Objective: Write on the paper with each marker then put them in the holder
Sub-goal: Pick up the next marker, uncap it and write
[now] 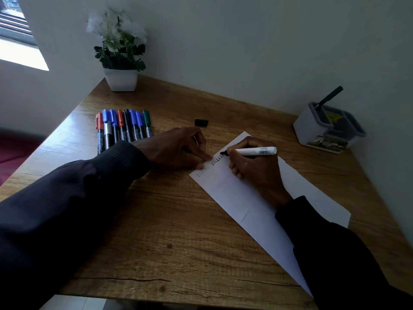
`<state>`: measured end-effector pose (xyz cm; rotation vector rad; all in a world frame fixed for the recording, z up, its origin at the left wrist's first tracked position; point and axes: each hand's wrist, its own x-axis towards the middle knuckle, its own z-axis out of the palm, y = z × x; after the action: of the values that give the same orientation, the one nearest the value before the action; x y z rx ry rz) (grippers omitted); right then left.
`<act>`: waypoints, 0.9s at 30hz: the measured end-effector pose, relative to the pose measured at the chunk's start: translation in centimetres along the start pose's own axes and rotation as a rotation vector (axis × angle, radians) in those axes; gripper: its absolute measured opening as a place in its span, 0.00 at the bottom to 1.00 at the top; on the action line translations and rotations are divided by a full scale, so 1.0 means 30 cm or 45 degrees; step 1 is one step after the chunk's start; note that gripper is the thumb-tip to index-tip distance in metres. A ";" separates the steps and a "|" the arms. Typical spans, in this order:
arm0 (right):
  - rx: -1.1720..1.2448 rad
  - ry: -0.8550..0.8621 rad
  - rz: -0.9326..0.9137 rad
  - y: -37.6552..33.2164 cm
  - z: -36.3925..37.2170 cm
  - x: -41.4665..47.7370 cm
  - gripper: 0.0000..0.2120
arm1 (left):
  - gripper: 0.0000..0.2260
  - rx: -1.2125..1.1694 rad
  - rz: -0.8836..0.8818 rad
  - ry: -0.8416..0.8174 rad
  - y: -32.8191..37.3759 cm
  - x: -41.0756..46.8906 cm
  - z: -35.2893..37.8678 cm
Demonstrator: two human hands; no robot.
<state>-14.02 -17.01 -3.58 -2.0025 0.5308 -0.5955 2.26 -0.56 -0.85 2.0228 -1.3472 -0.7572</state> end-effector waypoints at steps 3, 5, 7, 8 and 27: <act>0.023 0.051 0.008 0.008 0.002 0.003 0.05 | 0.18 0.012 -0.004 -0.006 0.002 0.001 0.000; 0.018 0.064 0.002 0.011 0.001 0.002 0.05 | 0.18 0.023 -0.002 -0.001 0.001 0.001 -0.001; -0.008 0.059 0.012 0.011 0.001 0.004 0.06 | 0.18 0.027 -0.003 0.001 0.001 0.000 -0.002; -0.030 0.047 0.047 0.012 -0.002 0.009 0.07 | 0.18 0.024 -0.004 -0.001 0.000 0.002 -0.001; 0.448 0.169 0.333 -0.028 -0.026 0.023 0.05 | 0.16 0.037 0.021 -0.013 -0.004 0.004 0.001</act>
<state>-13.86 -17.56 -2.38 -1.5408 0.7037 -0.6147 2.34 -0.63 -0.98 2.0309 -1.3864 -0.7453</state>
